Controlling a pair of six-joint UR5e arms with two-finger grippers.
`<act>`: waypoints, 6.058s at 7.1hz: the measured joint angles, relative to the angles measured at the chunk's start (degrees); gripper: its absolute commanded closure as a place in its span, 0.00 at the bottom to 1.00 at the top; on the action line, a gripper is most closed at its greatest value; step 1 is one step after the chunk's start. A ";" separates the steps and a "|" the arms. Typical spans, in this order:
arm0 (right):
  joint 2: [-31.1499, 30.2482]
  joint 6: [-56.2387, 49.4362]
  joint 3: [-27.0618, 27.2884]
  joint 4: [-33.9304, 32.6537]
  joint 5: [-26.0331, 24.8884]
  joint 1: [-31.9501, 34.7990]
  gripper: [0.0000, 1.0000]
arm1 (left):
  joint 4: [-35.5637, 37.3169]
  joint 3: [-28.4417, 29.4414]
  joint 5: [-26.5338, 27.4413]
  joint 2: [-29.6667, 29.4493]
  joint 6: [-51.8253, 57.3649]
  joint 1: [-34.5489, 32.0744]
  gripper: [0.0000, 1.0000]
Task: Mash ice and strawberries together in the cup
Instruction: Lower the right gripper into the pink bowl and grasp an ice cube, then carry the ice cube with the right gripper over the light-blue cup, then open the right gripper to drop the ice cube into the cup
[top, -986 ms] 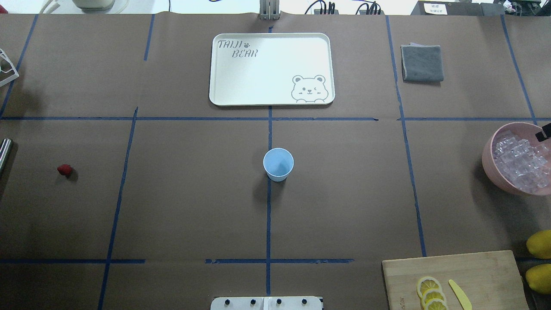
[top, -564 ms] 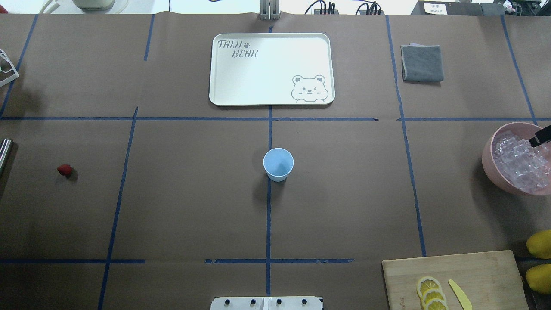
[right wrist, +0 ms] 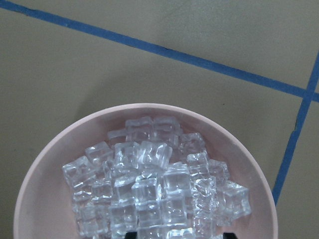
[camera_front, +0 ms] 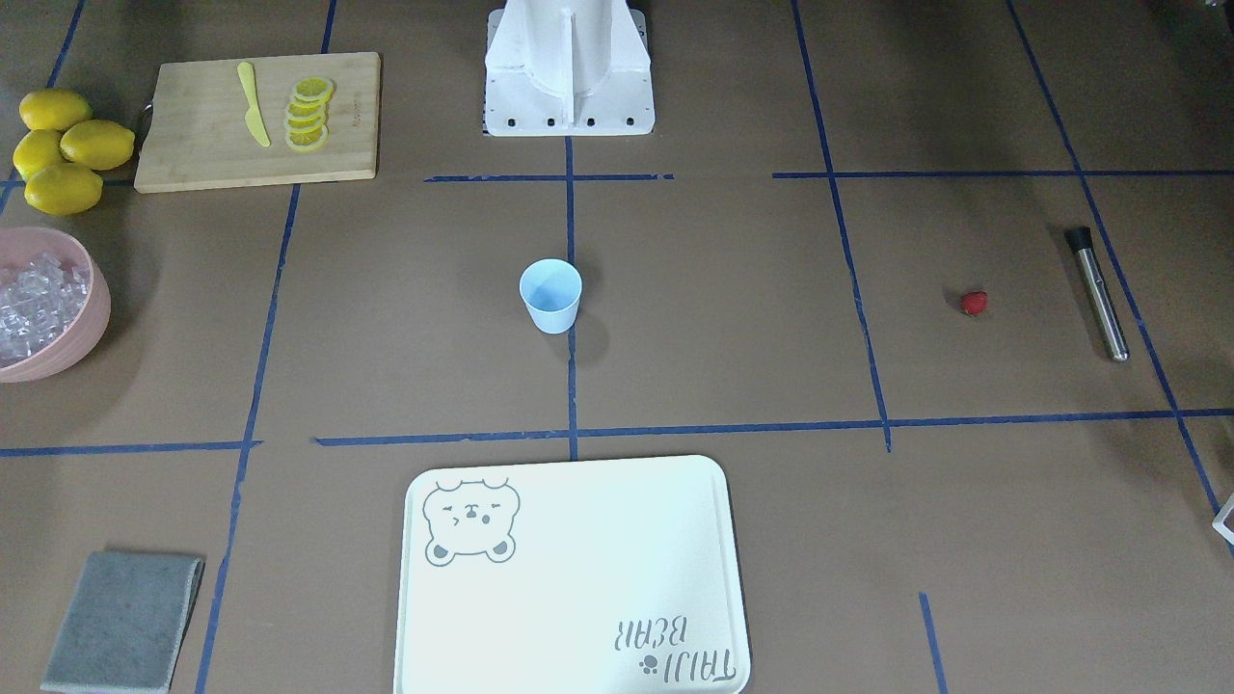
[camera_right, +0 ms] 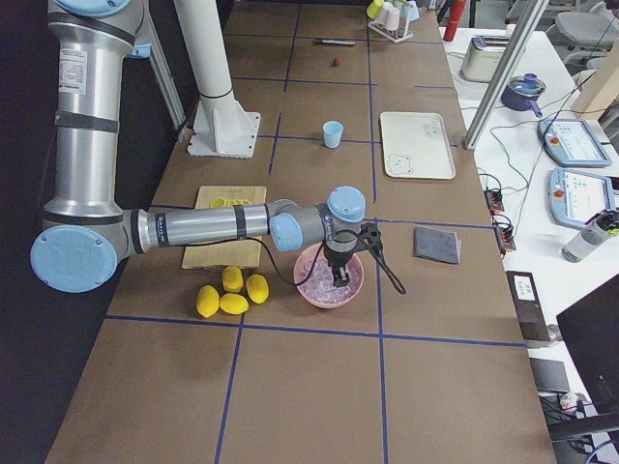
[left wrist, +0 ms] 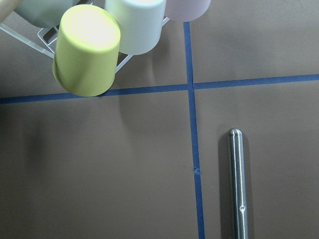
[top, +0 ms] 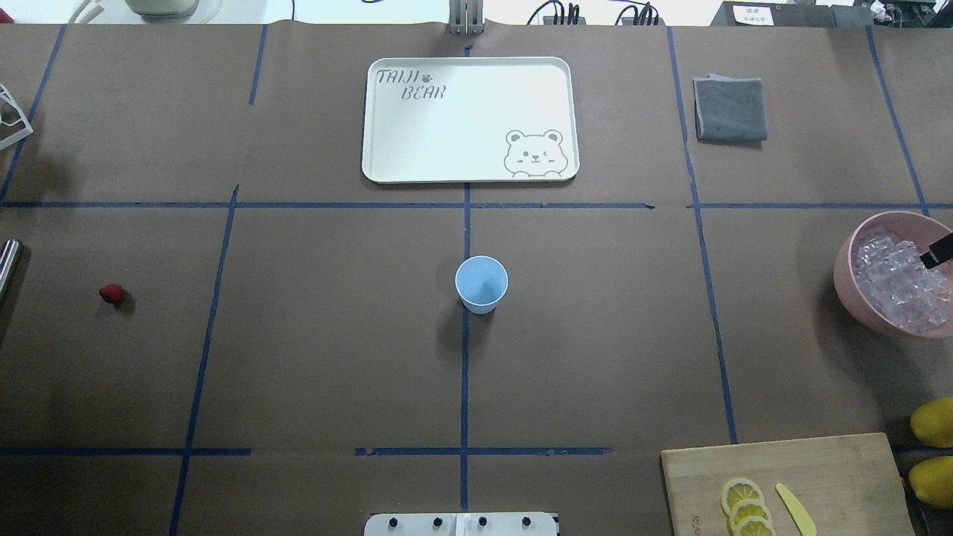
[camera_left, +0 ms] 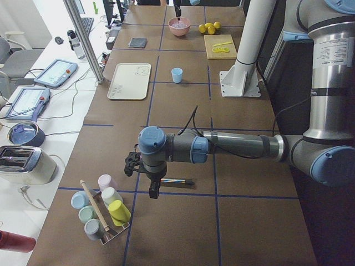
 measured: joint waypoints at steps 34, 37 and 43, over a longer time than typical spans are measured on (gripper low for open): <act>49.08 60.63 2.18 -21.65 -19.92 -40.00 1.00 | -0.08 2.64 0.00 -0.07 0.43 0.16 0.00; 52.90 61.40 -4.55 -19.79 -21.29 -40.90 0.97 | -0.09 2.75 0.00 -0.09 0.34 0.18 0.00; 53.23 61.48 -7.09 -19.06 -21.38 -41.07 0.39 | -0.09 2.75 0.00 -0.31 0.26 0.20 0.00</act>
